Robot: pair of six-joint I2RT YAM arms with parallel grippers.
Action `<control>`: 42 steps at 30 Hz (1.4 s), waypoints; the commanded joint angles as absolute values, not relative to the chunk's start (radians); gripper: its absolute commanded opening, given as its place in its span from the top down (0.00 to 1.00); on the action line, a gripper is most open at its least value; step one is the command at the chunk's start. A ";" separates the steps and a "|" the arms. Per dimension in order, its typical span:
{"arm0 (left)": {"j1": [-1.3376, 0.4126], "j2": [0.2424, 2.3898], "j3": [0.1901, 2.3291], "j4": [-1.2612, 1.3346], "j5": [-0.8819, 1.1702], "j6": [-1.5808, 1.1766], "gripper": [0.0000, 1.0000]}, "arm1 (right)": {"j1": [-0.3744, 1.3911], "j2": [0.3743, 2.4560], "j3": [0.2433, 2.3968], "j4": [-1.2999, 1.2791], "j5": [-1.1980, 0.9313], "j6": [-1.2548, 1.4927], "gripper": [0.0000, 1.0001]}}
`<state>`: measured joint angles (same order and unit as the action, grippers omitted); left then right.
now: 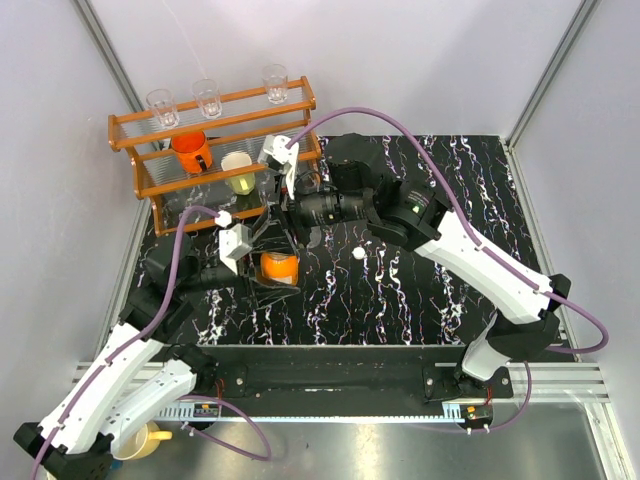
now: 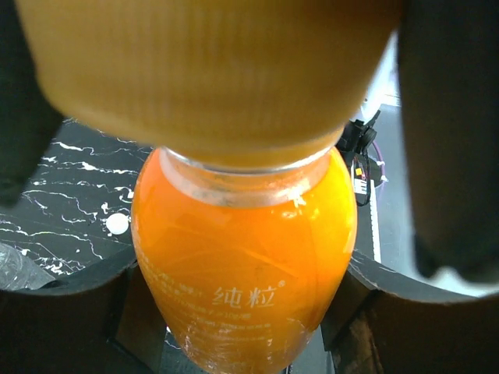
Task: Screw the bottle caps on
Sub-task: Screw the bottle cap onto the plastic bottle.
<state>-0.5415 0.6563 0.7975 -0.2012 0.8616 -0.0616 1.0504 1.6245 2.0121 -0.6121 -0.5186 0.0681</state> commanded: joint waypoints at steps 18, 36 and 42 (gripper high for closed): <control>-0.537 0.647 0.805 -0.088 0.859 -0.109 0.83 | 1.042 1.594 2.019 -0.749 -0.514 0.040 0.58; -0.525 0.643 0.799 -0.069 0.876 -0.124 0.83 | 0.997 1.537 1.960 -0.718 -0.577 0.091 0.55; -0.525 0.644 0.796 -0.063 0.879 -0.123 0.82 | 0.988 1.557 1.979 -0.735 -0.607 0.107 0.56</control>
